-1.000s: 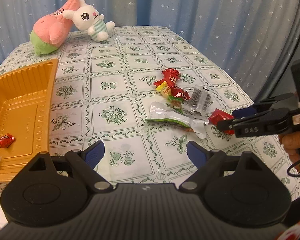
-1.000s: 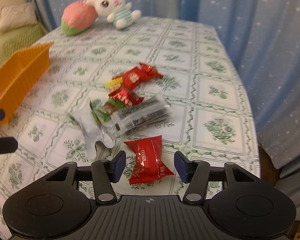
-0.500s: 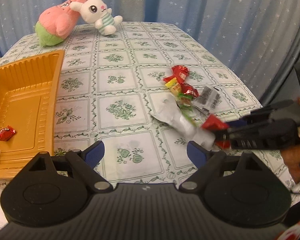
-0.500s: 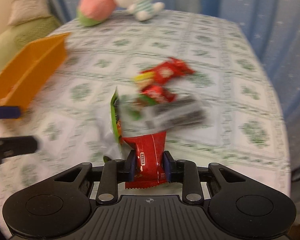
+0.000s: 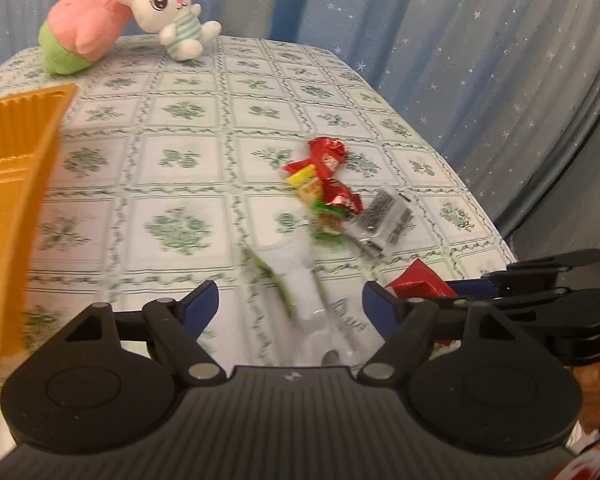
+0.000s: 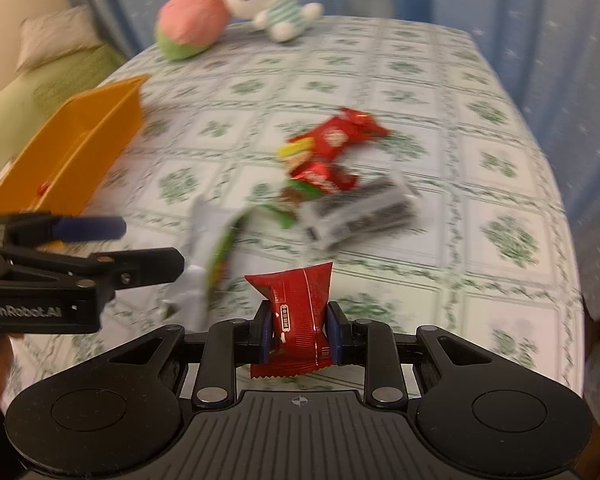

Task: Organize snacks
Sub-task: 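Grasp the large red packet with the right tool while the left tool grasps the white-green packet, then carry both packets over the orange tray and open both tools to drop them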

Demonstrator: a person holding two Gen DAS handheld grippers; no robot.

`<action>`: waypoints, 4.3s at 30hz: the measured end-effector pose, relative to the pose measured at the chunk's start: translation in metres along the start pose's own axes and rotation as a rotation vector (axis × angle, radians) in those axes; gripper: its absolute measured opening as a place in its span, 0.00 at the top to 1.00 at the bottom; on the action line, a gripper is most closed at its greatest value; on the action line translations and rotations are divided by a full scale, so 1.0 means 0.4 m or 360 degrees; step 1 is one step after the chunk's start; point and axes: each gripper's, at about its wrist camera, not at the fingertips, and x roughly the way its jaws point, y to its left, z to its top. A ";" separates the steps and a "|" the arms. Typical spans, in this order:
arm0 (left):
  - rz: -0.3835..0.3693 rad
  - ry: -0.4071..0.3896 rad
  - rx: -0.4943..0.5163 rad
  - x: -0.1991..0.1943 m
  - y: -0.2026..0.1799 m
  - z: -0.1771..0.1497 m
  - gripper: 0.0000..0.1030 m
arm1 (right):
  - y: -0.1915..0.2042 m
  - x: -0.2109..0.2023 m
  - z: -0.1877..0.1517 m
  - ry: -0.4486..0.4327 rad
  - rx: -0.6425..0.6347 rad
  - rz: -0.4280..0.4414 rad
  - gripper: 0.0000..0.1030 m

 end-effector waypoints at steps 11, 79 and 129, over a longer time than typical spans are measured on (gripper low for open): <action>0.0157 -0.0017 0.0140 0.081 -0.062 -0.028 0.65 | -0.052 -0.032 -0.005 -0.0057 0.0147 -0.0051 0.73; 0.0409 -0.0226 -0.0003 -0.554 0.447 -0.044 0.75 | 0.638 -0.132 0.055 -0.0301 -0.0099 0.0258 0.73; 0.0426 -0.0152 -0.0032 -0.436 0.630 0.011 0.56 | 0.681 0.081 0.192 -0.0248 -0.0044 0.0302 0.73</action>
